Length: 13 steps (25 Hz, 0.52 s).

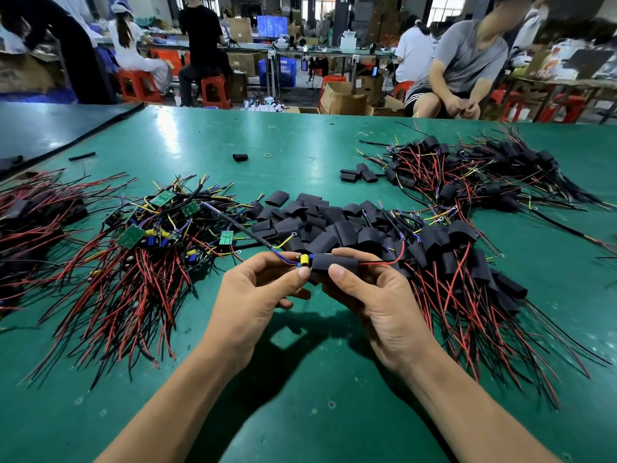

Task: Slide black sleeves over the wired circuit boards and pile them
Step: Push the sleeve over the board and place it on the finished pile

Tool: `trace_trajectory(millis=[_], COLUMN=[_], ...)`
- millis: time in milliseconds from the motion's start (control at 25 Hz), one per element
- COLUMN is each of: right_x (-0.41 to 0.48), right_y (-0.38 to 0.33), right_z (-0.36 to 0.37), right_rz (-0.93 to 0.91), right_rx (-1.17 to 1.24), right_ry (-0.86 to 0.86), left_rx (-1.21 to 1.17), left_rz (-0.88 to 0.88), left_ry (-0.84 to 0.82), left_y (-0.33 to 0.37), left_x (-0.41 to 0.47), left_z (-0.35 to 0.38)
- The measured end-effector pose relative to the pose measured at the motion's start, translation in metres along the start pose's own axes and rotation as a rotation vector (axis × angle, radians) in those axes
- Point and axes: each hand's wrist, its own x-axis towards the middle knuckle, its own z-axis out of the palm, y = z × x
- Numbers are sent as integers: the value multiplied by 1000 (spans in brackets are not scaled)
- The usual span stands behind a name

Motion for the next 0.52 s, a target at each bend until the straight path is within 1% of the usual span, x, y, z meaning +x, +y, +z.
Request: trace_trajectory(millis=[240, 360, 520], right_x=[0, 0, -1], right_y=[-2, -5, -5], right_z=[-1, -2, 1], right_rz=[-24, -19, -19], right_rx=[-14, 5, -4], right_ry=[-43, -27, -37], left_rx=[13, -30, -50], left_rz=[-2, -46, -61], left_ry=[-85, -135, -91], left_y=[2, 3, 2], left_x=[-1, -1, -2], left_z=[0, -1, 1])
